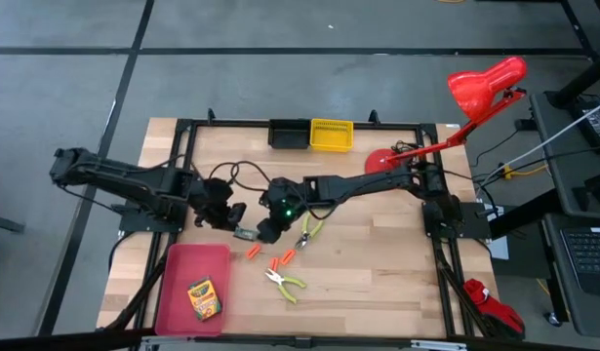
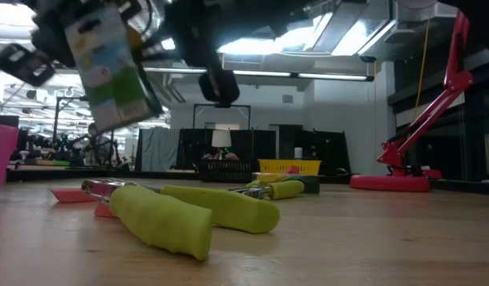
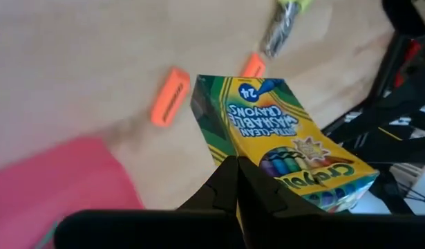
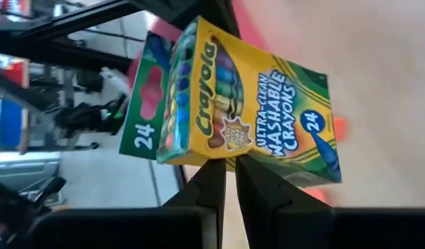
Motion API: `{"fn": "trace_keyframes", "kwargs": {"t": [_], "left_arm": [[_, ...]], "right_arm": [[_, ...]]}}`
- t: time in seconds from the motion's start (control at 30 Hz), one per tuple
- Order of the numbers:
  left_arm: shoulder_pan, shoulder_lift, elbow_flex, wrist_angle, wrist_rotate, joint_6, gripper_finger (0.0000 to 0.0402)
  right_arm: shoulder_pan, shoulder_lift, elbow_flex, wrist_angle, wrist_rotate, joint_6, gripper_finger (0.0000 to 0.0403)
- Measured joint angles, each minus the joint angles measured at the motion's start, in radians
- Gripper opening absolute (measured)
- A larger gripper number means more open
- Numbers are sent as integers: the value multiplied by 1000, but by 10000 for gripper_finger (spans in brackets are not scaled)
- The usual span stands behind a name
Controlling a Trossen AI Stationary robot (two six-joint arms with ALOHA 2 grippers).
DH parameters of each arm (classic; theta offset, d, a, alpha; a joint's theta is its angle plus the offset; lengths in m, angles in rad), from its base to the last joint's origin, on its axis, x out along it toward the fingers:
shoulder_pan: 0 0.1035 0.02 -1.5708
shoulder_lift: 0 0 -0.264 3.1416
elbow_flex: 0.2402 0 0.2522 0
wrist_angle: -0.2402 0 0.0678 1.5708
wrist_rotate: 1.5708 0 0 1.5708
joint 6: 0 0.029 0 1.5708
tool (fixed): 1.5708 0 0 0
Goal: Pick & Place School Supplies
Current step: Put the crayon box into the red bin
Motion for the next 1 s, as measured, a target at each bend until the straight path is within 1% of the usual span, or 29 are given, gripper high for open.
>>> {"fn": "trace_keyframes", "kwargs": {"t": [0.13, 0.33, 0.47, 0.63, 0.73, 0.77, 0.8, 0.87, 1.0], "left_arm": [[-102, -35, 48, -55, -61, -98, 2], [-291, -49, 110, -132, -172, -273, 2], [-425, -48, 126, -159, -255, -410, 1], [-618, -39, 189, -251, -333, -569, 1], [-702, -26, 250, -324, -315, -581, 2], [-720, -19, 273, -347, -308, -582, 2], [-734, -13, 295, -385, -297, -582, 2], [-757, -7, 341, -480, -275, -583, 2], [-807, -8, 417, -680, -213, -585, 3]], "right_arm": [[26, 0, 8, 78, -34, 37, 39], [54, 17, 117, 85, -33, 0, 39], [52, 81, 245, 89, -49, -17, 39], [64, 233, 472, 75, -125, -16, 39], [76, 338, 627, 33, -172, -12, 39], [78, 355, 630, 56, -186, -5, 39], [79, 359, 605, 111, -192, 27, 39], [77, 365, 596, 107, -209, 53, 39], [74, 363, 618, 118, -212, 45, 39]]}}
